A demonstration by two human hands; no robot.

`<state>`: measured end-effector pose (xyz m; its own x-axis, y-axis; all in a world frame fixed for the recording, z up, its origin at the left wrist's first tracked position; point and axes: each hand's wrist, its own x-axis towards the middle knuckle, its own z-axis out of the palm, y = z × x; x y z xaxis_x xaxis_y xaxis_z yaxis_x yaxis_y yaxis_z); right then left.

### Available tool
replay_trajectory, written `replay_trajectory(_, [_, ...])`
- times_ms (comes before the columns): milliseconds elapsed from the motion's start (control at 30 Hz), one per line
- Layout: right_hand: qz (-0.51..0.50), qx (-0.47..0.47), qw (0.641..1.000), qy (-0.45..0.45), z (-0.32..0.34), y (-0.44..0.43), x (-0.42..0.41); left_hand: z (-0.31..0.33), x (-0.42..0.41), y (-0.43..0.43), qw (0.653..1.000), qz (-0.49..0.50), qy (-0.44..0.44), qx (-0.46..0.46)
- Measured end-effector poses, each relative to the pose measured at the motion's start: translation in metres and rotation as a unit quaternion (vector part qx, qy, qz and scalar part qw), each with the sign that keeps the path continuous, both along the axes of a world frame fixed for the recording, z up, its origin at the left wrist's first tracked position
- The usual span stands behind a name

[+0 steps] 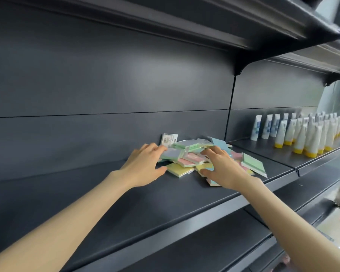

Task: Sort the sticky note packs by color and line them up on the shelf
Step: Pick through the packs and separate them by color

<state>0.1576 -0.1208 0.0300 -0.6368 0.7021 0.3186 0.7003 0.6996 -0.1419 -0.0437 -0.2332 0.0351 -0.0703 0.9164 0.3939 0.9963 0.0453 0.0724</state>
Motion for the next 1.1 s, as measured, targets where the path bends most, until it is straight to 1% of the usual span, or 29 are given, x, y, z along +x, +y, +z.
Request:
replay_trajectory(133, [-0.010, -0.003, 1.000, -0.010, -0.004, 0.049, -0.002, -0.007, -0.004, 0.050, 1.000, -0.005, -0.007, -0.006])
replay_trajectory(300, [0.000, -0.016, 1.000, -0.016, -0.004, 0.106, -0.020, -0.014, -0.017, 0.107, 0.999, -0.012, -0.022, -0.039])
replay_trajectory(600, [0.029, -0.049, 0.998, -0.003, -0.019, 0.188, -0.057, -0.034, -0.042, 0.167, 0.990, -0.015, -0.098, -0.104])
replay_trajectory(767, [0.035, -0.048, 0.998, -0.017, -0.021, 0.225, -0.077, -0.038, -0.048, 0.184, 0.980, -0.015, -0.156, -0.121])
replay_trajectory(867, [0.039, -0.080, 0.996, -0.022, -0.023, 0.245, -0.084, -0.041, -0.050, 0.192, 0.977, 0.005, -0.168, -0.128])
replay_trajectory(1000, [0.038, -0.108, 0.991, -0.070, -0.025, 0.265, -0.094, -0.048, -0.047, 0.202, 0.975, 0.051, -0.173, -0.130])
replay_trajectory(1100, [0.054, -0.148, 0.985, -0.072, -0.022, 0.275, -0.099, -0.048, -0.043, 0.208, 0.975, 0.079, -0.172, -0.118])
